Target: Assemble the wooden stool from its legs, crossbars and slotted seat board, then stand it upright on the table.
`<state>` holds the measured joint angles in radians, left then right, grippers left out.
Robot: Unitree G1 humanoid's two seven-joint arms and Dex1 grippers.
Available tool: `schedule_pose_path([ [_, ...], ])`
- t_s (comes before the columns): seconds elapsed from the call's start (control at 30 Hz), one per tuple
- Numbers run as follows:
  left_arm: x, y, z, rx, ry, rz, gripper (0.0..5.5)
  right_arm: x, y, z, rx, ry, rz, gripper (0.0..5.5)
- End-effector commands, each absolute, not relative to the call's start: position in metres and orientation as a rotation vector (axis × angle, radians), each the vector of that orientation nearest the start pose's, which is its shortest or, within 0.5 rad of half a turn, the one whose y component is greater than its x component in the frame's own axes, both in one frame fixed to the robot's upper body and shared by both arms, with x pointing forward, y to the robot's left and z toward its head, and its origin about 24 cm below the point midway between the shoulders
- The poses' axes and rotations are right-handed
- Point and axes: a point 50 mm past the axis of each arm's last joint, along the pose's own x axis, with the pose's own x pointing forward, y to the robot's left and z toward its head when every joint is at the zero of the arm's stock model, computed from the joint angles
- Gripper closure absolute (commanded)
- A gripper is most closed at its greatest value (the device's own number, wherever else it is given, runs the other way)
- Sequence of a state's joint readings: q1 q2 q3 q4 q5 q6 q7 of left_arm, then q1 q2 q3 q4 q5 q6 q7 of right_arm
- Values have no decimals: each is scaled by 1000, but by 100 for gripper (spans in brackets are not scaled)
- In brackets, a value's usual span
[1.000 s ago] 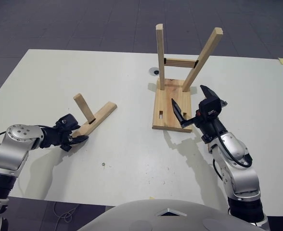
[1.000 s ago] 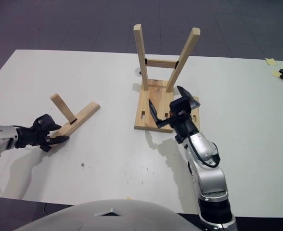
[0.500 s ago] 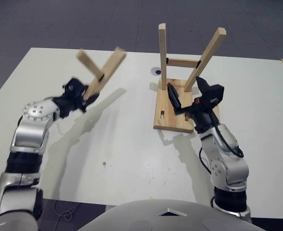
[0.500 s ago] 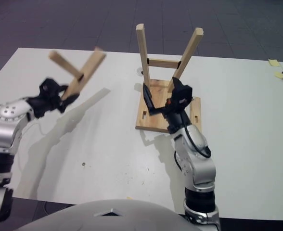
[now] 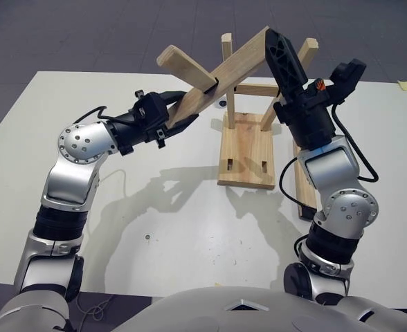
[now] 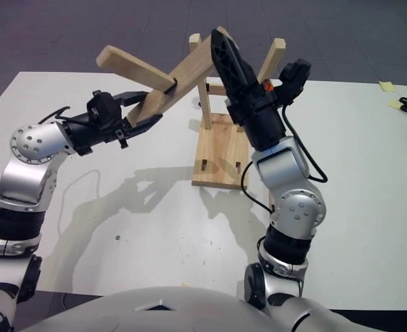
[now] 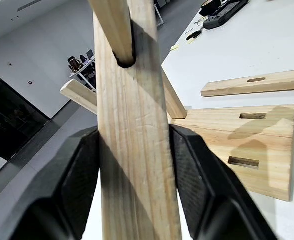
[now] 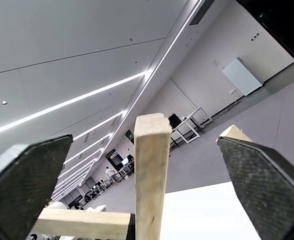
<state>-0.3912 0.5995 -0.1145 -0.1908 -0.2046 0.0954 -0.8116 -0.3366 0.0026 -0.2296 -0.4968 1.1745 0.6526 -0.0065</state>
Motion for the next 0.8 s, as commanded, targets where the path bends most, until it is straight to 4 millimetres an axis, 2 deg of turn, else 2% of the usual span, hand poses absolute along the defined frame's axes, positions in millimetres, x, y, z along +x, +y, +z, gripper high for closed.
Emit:
schedule_pose_path([
  [0.03,275,146,175,549,-238,-1054,340,259,-121,206,951,-211,675,69],
  [0.3,274,140,178,503,-246,-1070,340,250,-117,204,1083,-186,712,206],
  [0.47,268,133,174,478,-246,-1077,340,248,-118,202,1101,-176,703,287],
  [0.7,261,124,171,466,-264,-1083,341,250,-127,202,1059,-177,664,406],
  [0.8,257,121,169,454,-268,-1057,341,253,-130,198,1001,-152,643,433],
])
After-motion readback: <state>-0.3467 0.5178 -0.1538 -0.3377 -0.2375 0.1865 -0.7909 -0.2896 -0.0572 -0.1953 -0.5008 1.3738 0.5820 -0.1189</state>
